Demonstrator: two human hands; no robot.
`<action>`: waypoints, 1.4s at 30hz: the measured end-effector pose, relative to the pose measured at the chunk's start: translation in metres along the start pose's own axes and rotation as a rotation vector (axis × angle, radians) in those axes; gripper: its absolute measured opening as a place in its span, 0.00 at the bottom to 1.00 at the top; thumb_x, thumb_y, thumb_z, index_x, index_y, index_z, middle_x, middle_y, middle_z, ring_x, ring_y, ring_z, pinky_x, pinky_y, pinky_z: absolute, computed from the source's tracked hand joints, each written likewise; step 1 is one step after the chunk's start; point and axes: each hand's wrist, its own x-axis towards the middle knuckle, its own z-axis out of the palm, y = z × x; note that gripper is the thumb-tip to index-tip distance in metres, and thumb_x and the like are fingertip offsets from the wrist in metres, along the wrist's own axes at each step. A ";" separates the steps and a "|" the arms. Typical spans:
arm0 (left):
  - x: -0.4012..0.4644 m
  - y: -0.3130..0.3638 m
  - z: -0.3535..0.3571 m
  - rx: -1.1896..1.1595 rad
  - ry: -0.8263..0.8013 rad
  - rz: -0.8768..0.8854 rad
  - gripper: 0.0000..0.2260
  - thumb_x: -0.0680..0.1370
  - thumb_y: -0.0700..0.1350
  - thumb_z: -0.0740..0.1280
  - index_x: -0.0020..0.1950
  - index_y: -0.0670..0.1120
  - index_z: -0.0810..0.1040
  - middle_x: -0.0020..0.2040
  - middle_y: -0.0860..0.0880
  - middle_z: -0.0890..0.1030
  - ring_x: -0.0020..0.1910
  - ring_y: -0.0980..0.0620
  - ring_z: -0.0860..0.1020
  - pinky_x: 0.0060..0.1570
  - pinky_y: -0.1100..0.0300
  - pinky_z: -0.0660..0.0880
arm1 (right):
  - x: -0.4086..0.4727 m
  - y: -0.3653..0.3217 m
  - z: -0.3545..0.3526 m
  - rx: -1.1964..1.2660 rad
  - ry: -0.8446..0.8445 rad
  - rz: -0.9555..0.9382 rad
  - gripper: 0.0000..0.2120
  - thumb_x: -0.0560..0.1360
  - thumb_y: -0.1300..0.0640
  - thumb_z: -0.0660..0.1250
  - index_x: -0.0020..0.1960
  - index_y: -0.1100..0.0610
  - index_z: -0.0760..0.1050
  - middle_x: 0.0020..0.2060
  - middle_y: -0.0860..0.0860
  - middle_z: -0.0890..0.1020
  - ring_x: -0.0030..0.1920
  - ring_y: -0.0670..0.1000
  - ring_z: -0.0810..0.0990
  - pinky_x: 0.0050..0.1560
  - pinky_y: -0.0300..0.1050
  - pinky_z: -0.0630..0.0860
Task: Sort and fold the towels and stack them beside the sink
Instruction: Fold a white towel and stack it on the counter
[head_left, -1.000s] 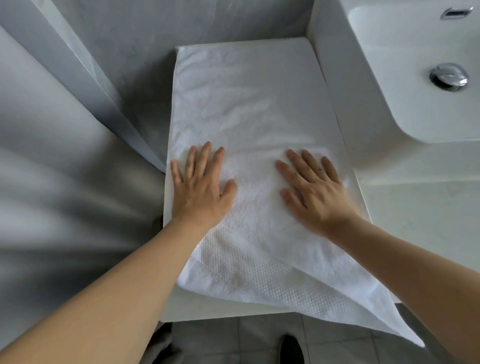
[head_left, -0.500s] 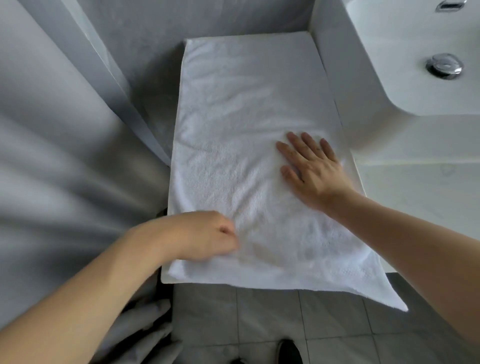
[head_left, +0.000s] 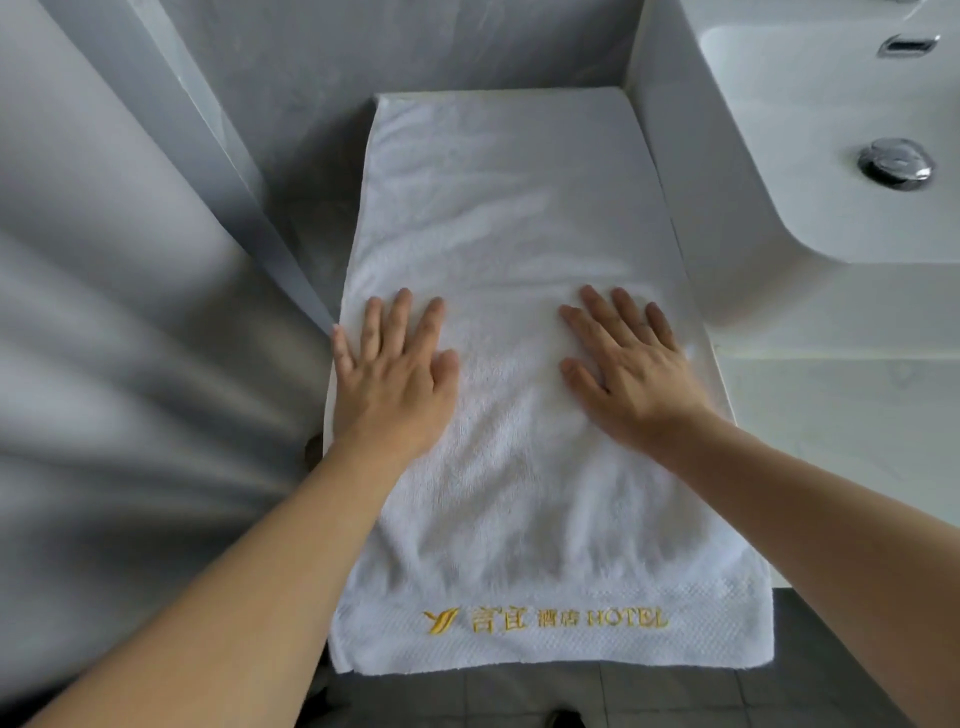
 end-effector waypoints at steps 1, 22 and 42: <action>0.000 -0.002 0.002 0.013 -0.007 0.004 0.27 0.81 0.57 0.43 0.81 0.58 0.43 0.82 0.52 0.42 0.80 0.47 0.39 0.75 0.38 0.37 | -0.001 0.001 0.000 -0.005 -0.019 0.007 0.33 0.77 0.36 0.41 0.80 0.45 0.49 0.80 0.46 0.48 0.79 0.51 0.43 0.77 0.52 0.38; -0.004 -0.011 -0.005 0.103 -0.111 0.010 0.30 0.78 0.64 0.37 0.79 0.59 0.32 0.79 0.50 0.31 0.77 0.49 0.30 0.75 0.41 0.32 | 0.053 0.012 -0.006 -0.003 -0.030 0.075 0.31 0.80 0.37 0.44 0.80 0.45 0.43 0.80 0.48 0.44 0.79 0.52 0.41 0.77 0.53 0.37; 0.145 0.025 -0.028 0.100 -0.098 -0.075 0.31 0.82 0.62 0.43 0.81 0.50 0.39 0.81 0.48 0.37 0.79 0.46 0.35 0.74 0.37 0.33 | 0.054 0.013 -0.007 -0.024 -0.037 0.095 0.35 0.75 0.31 0.41 0.79 0.41 0.39 0.79 0.48 0.40 0.78 0.56 0.36 0.76 0.57 0.36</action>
